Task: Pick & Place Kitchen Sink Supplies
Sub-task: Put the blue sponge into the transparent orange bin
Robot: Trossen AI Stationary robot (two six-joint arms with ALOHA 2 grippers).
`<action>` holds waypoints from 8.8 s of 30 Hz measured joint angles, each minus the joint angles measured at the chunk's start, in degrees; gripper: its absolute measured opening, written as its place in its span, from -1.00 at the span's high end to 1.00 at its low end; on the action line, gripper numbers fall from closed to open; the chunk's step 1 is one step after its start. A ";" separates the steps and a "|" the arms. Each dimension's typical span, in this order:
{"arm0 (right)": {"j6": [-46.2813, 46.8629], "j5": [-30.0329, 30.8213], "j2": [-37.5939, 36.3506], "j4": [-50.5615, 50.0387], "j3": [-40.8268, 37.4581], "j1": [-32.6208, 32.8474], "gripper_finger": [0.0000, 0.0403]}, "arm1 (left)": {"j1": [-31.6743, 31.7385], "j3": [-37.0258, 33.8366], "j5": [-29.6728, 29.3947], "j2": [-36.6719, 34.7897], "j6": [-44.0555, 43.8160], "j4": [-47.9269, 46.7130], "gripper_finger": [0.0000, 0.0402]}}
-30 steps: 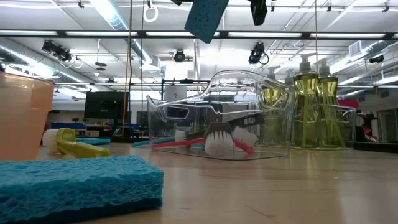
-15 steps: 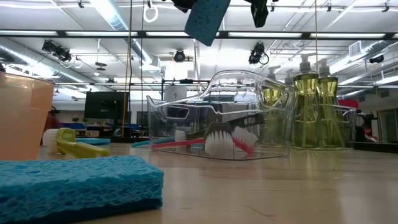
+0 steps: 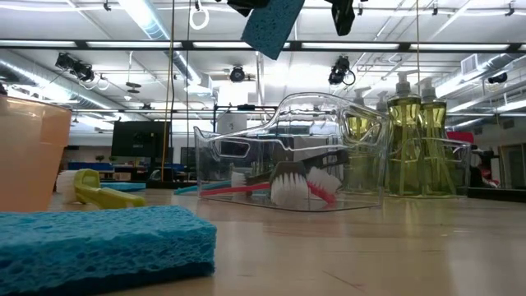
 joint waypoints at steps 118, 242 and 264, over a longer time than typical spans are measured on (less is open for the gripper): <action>-0.04 0.37 0.00 4.33 0.00 0.03 -0.05 | -43.08 -34.53 14.65 -5.46 -24.22 -12.59 0.85; -35.23 -8.61 10.09 -41.81 26.08 -31.99 -0.05 | 21.40 -9.29 -9.14 -18.93 -18.05 1.59 0.25; -48.27 -5.25 28.46 -51.47 34.95 -34.77 -0.05 | 21.40 -9.29 -9.14 -18.95 -18.03 1.53 0.25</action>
